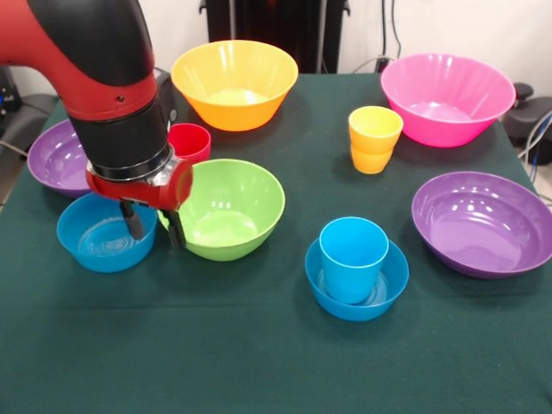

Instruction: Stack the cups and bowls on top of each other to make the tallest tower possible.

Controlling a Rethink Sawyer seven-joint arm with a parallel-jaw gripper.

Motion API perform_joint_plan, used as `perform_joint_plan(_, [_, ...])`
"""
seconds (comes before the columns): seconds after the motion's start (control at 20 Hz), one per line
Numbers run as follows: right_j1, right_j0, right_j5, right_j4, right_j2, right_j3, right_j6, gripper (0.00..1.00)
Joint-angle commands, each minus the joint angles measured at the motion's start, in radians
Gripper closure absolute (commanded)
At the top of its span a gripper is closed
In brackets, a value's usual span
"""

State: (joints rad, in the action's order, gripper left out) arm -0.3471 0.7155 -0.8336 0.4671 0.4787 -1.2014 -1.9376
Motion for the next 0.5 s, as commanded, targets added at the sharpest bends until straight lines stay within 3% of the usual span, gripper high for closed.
perform_joint_plan(0.05, [0.075,-0.031,0.034,0.061,-0.021,0.054,0.095,0.00])
perform_joint_plan(0.3, [0.054,-0.051,0.018,0.074,-0.072,0.022,0.035,0.00])
perform_joint_plan(0.5, [0.070,-0.081,-0.012,0.102,-0.127,0.051,0.014,0.00])
